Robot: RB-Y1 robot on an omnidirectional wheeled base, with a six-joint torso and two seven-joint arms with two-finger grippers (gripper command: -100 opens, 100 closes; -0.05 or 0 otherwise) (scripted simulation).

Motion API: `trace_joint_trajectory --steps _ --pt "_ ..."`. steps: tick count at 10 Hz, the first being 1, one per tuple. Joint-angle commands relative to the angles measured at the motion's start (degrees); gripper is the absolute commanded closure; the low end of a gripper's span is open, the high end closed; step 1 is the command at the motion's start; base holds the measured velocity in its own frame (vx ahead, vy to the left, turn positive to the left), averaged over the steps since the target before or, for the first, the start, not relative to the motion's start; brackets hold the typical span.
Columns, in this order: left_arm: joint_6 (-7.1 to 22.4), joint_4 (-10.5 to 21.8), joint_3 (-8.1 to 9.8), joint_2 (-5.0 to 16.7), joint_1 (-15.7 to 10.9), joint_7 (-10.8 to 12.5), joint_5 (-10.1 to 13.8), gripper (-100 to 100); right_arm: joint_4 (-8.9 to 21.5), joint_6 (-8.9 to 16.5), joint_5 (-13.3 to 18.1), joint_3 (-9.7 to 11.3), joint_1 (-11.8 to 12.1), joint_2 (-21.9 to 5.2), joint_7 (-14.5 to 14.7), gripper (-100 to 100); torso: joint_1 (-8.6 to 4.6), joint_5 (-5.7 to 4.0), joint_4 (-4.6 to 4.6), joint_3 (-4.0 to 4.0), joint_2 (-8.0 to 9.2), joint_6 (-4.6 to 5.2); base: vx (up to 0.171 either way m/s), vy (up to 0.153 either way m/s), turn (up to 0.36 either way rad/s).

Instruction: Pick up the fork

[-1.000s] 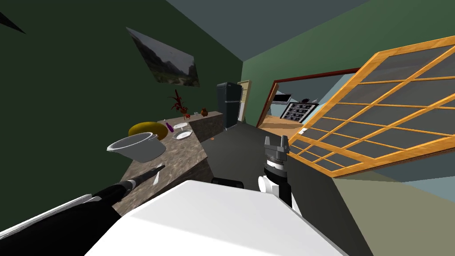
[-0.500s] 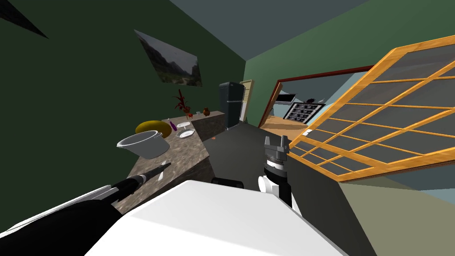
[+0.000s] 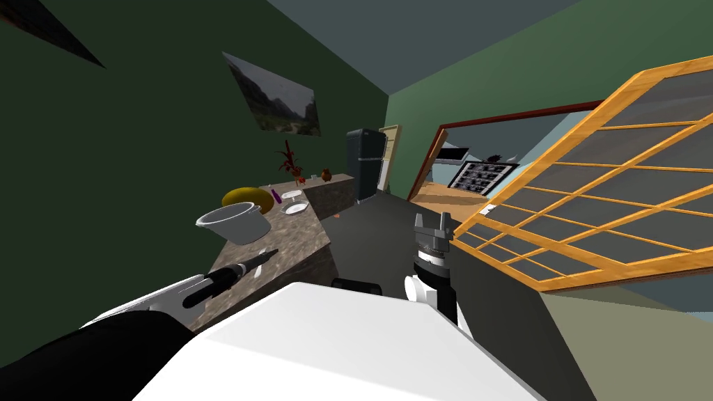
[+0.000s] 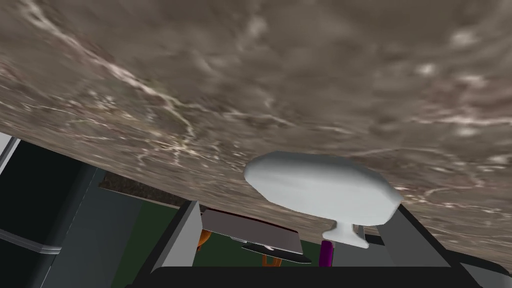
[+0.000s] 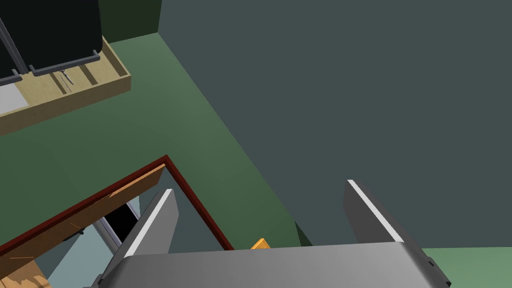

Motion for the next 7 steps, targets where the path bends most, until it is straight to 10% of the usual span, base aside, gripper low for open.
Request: trace_joint_trajectory --steps 1,7 --pt "2.5 -0.7 -2.86 1.5 -2.9 0.5 0.2 -100 0.0 0.0 0.0 0.0 0.0 0.0 0.0 0 0.0 0.0 0.0 0.0 0.0 0.0 -0.039 0.03 0.18" --pt "8.2 -2.3 -12.44 5.2 -13.9 1.9 0.5 -100 0.0 0.0 0.0 0.0 0.0 0.0 0.0 0 0.13 0.13 -0.05 -0.07 -0.1 0.06 -0.014 0.012 0.065"
